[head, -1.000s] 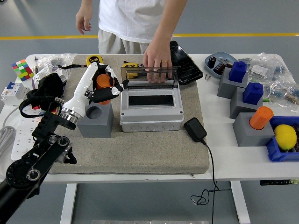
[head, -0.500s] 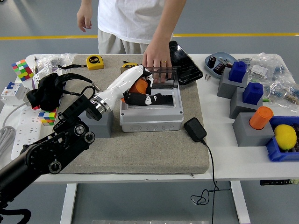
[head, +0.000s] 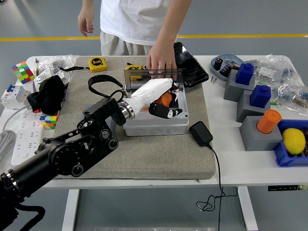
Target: Fetch the battery,place it into the box,close the lid of the box
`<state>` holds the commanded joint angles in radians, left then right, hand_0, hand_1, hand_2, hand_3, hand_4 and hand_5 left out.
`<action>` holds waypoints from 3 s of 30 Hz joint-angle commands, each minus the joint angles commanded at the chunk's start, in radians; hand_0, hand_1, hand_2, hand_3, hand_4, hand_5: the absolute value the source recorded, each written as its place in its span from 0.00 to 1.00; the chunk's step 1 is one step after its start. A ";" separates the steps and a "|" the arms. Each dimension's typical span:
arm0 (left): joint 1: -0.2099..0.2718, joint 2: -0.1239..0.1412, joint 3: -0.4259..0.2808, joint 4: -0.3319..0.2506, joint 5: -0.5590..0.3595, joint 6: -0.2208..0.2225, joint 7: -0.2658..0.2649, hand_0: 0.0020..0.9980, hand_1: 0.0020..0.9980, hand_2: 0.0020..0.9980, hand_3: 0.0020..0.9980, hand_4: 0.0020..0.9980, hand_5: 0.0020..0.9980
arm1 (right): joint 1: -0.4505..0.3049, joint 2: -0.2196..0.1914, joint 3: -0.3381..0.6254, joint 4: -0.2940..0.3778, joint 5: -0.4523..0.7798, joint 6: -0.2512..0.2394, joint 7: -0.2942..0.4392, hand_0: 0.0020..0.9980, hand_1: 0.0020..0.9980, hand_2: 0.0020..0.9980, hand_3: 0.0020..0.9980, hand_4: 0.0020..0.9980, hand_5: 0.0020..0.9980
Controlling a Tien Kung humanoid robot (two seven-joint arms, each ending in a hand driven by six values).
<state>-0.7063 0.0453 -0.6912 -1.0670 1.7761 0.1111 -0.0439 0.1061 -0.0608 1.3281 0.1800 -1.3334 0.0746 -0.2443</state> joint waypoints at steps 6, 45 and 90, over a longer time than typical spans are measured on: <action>-0.021 -0.021 -0.006 0.045 0.041 -0.008 0.004 0.13 0.08 0.12 0.28 0.96 0.00 | -0.002 -0.001 0.003 0.000 -0.004 0.000 0.000 0.61 0.66 0.68 0.59 0.99 0.55; -0.021 -0.036 -0.027 0.080 0.066 0.000 -0.036 0.37 0.50 0.48 0.58 1.00 0.03 | 0.001 0.001 0.002 0.000 -0.001 0.001 0.002 0.61 0.66 0.68 0.59 0.99 0.55; 0.041 0.029 -0.218 -0.016 0.081 -0.029 0.076 0.43 0.66 0.69 0.77 1.00 0.34 | -0.004 0.004 0.008 0.000 0.008 -0.002 0.005 0.61 0.66 0.68 0.59 0.99 0.55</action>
<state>-0.6651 0.0740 -0.9093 -1.0828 1.8568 0.0816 0.0325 0.1023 -0.0569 1.3362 0.1800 -1.3252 0.0723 -0.2389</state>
